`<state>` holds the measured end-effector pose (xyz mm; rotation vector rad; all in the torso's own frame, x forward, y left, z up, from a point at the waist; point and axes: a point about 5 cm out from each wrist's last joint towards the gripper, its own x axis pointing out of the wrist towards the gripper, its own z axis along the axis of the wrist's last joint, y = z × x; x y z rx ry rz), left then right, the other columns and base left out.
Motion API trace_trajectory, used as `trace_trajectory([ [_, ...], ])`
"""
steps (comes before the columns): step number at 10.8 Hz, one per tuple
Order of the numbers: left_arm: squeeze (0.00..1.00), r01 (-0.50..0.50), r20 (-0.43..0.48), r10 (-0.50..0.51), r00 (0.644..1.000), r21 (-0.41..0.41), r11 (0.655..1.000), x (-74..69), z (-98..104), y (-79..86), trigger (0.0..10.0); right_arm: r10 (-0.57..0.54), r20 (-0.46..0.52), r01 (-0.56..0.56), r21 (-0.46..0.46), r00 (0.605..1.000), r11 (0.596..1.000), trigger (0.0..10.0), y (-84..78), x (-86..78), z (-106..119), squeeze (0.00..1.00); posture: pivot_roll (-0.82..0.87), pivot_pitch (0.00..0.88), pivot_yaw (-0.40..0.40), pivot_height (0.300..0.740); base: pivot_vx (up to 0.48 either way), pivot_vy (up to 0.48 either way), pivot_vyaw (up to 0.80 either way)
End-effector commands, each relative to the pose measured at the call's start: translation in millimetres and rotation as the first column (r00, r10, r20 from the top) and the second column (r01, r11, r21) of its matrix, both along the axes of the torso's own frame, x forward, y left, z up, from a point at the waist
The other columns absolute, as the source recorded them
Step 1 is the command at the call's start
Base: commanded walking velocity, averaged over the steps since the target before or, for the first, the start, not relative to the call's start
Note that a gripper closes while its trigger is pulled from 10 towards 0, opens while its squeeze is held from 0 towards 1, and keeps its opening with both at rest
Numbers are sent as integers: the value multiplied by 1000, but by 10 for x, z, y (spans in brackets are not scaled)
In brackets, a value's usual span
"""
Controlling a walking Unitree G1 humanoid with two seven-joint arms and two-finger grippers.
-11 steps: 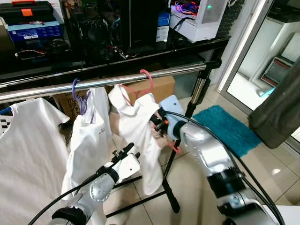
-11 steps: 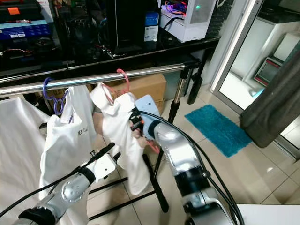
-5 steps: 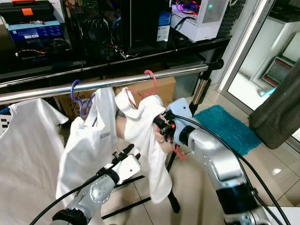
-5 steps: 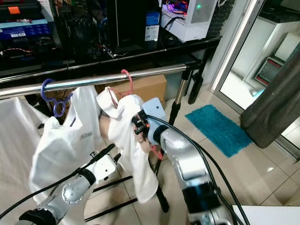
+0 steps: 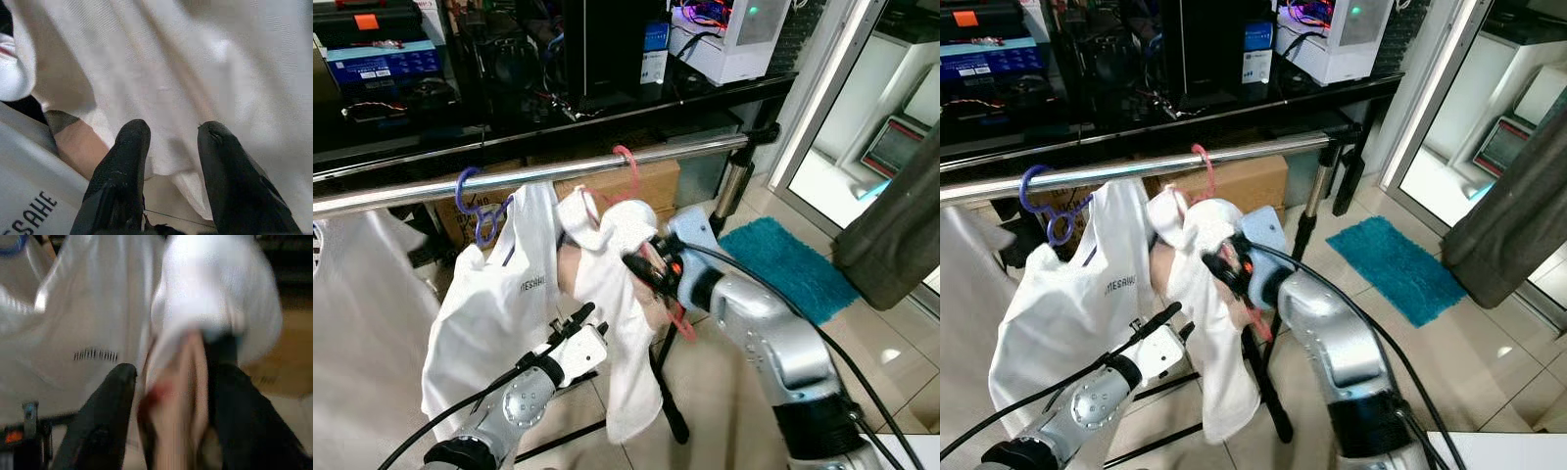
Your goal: Hang hanger
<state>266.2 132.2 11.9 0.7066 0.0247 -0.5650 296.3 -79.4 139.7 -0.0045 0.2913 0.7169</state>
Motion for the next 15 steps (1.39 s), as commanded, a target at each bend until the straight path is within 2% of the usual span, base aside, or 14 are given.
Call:
trace_trajectory([
  [1, 0, 9, 13, -9, 1000, -17, 1000, 1, 22, -41, 10000, 14, 1, -14, 24, 1000, 1000, 10000, -25, -20, 58, 1000, 122, 67, -44, 740, 0, 0, 0],
  [2, 0, 8, 12, -8, 1000, -17, 1000, -1, 20, -41, 10000, 54, -10, -54, 13, 998, 998, 10000, -38, -64, 68, 1000, 122, 67, -44, 740, 0, 0, 0],
  [3, 0, 8, 12, -8, 1000, -16, 1000, -2, 20, -41, 10000, 65, -8, -65, -10, 998, 998, 10000, -80, -84, 69, 0, 120, 68, -44, 740, 0, 0, 0],
  [4, 0, 8, 13, -8, 1000, -16, 1000, -1, 21, -42, 10000, 59, -4, -59, -14, 998, 998, 10000, -114, -88, 71, 0, 122, 68, -44, 740, 0, 0, 0],
  [5, 0, -4, 11, 4, 1000, -24, 1000, -1, 20, -29, 10000, 13, 19, -13, 8, 1000, 1000, 10000, -223, -93, 77, 0, 123, 69, -44, 740, 0, 0, 0],
  [7, 0, -54, -14, 53, 998, -77, 996, -12, 3, 10, 10000, -57, 26, 54, 100, 998, 994, 10000, -412, -155, 68, 0, 123, 68, -44, 740, 0, 0, 0],
  [8, 0, -75, -25, 72, 997, -102, 992, -28, -11, 14, 10000, -112, 3, 106, 279, 994, 954, 10000, -562, -205, 73, 0, 123, 67, -43, 740, 0, 0, 0],
  [9, 0, -90, -36, 86, 996, -118, 989, -42, -26, 21, 10000, -145, -21, 140, 417, 989, 898, 10000, -694, -251, 101, 0, 121, 67, -39, 740, 0, 0, 0],
  [10, 0, -93, -43, 88, 995, -120, 988, -53, -38, 24, 10000, -156, -35, 155, 458, 987, 876, 10000, -749, -277, 90, 0, 119, 67, -36, 740, 0, 0, 0],
  [11, 0, -87, -59, 81, 995, -120, 989, -85, -68, 22, 10000, -156, -62, 165, 524, 986, 836, 10000, -801, -321, 52, 0, 114, 66, -31, 740, 0, 0, 0],
  [12, 0, -96, -95, 84, 992, -133, 986, -113, -112, 18, 10000, -251, -151, 292, 494, 956, 819, 10000, -924, -311, -217, 0, 110, 65, -28, 740, 0, 0, 0],
  [13, 0, -129, -127, 110, 986, -155, 979, -119, -142, 25, 10000, -402, -223, 458, 367, 888, 810, 10000, -1049, -280, -516, 0, 111, 65, -27, 740, 0, 0, 0],
  [14, 0, -173, -171, 139, 975, -203, 964, -125, -168, 29, 10000, -579, -247, 620, 138, 777, 773, 10000, -1186, -273, -820, 0, 111, 64, -26, 740, 0, 0, 0],
  [15, 0, -195, -195, 154, 969, -213, 957, -130, -191, 35, 10000, -619, -248, 649, 55, 745, 759, 10000, -1210, -300, -961, 0, 111, 61, -27, 740, 0, 0, 0],
])
